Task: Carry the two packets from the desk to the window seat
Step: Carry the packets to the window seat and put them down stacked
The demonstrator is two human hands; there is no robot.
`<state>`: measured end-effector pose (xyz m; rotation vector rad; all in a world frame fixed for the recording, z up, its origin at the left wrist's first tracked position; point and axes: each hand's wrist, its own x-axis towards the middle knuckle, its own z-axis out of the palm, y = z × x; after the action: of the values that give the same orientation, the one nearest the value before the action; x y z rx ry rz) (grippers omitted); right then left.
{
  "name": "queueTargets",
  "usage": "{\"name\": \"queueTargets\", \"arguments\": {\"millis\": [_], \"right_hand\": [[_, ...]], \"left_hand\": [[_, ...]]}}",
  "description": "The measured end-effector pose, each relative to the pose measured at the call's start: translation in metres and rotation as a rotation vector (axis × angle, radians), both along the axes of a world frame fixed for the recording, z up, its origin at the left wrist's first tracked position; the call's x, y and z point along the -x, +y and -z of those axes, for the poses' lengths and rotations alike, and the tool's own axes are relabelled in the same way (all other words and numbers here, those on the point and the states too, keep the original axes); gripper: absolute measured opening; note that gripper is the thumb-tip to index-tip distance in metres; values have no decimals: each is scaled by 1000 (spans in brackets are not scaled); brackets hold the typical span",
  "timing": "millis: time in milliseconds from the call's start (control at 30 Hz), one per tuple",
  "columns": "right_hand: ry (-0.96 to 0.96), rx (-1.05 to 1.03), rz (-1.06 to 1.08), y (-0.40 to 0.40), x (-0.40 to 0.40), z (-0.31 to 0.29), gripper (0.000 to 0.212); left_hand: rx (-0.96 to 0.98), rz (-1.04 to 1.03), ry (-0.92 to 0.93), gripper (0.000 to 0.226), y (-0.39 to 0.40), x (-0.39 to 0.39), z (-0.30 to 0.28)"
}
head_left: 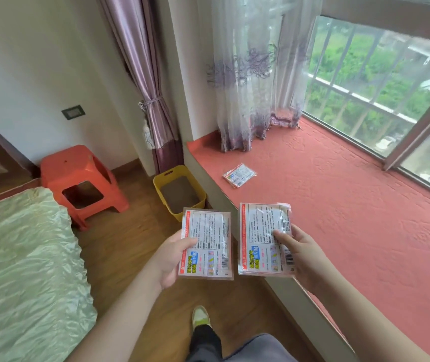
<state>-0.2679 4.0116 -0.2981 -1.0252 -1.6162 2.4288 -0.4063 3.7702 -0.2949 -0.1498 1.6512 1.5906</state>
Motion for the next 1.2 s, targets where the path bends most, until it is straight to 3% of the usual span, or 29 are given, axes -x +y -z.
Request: {"name": "queueTargets", "arguments": {"millis": [333,600,1200], "right_hand": [[1,20,51,-12,134,1,18],[-38,24,109,-3,195,14,18],[-68,42,234,116,339,48,19]], "left_hand": [[-14,56,37,21,-4,153,-1],[-19,111,30,22,19,230,5],[114,327,35,26,178,402,43]]}}
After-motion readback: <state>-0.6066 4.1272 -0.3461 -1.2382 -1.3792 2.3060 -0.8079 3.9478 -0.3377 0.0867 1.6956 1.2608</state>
